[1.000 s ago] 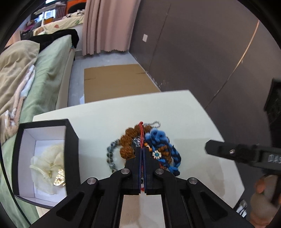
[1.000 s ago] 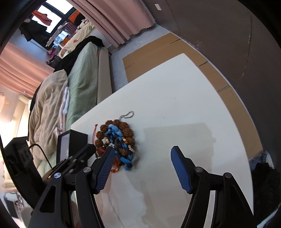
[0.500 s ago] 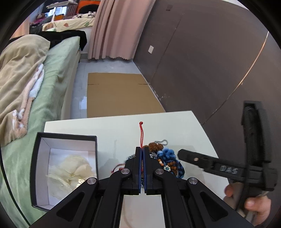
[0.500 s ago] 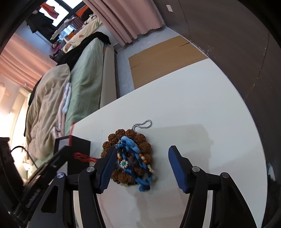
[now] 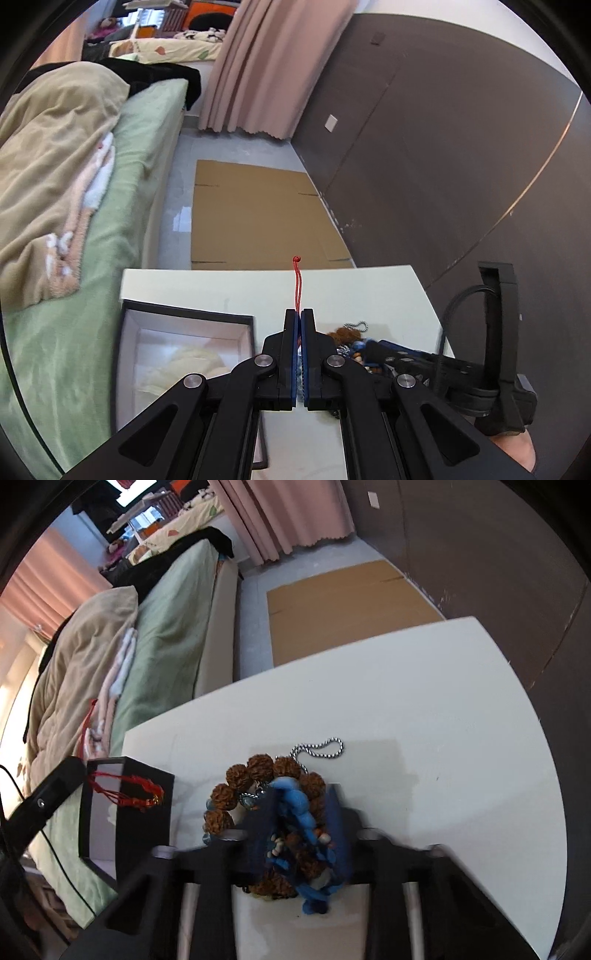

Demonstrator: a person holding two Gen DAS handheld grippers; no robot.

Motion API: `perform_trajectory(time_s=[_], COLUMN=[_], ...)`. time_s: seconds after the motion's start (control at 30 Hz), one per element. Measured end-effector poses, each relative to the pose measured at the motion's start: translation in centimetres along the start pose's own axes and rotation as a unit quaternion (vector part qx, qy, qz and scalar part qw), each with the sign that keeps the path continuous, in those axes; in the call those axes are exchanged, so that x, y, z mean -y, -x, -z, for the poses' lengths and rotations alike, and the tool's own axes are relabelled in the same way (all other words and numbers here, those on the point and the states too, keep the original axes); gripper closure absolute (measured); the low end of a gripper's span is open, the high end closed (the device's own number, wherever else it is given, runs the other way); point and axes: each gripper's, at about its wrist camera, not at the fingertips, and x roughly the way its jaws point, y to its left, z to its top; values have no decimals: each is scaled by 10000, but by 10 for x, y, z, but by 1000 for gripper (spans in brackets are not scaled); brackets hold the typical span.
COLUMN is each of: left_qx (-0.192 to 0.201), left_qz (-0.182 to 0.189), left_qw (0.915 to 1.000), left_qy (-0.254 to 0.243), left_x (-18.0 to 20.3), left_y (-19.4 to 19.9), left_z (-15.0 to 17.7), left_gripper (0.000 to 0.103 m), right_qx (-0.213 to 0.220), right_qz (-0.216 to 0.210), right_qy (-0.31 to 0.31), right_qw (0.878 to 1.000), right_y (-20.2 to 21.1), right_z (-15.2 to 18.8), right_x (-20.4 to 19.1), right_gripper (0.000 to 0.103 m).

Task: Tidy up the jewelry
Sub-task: 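Lift the red bracelet into the black box while the right gripper grasps the blue beaded bracelet, then lower the blue beaded bracelet into the black box and open the right gripper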

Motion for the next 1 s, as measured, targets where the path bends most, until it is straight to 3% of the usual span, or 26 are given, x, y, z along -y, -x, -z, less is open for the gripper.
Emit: perform_trajectory(time_s=[0.17, 0.4, 0.63, 0.9, 0.97, 1.0], left_qx=[49, 158, 264, -364, -277, -224], left_qz=[-165, -210, -275, 103, 124, 100], left_qw=[9998, 9996, 9993, 9975, 9976, 9977], left_qy=[-45, -57, 34, 597, 626, 629], left_x=[-11, -15, -23, -40, -44, -44], left_y=[15, 35, 51, 39, 45, 48], left_z=[6, 13, 18, 24, 23, 23], left_gripper=[102, 102, 102, 100, 92, 73], right_qx=[314, 695, 1057, 1333, 1374, 1382], right_qz=[30, -365, -871, -1289, -1411, -1461], right_qy=[-184, -421, -234, 94, 219, 282], right_qw=[9993, 9960, 9903, 9826, 9802, 9792], right_y=[19, 47, 71, 96, 102, 104], right_z=[0, 6, 12, 14, 14, 15], right_x=[12, 20, 2, -30, -42, -48], right_gripper=[93, 93, 93, 93, 93, 93])
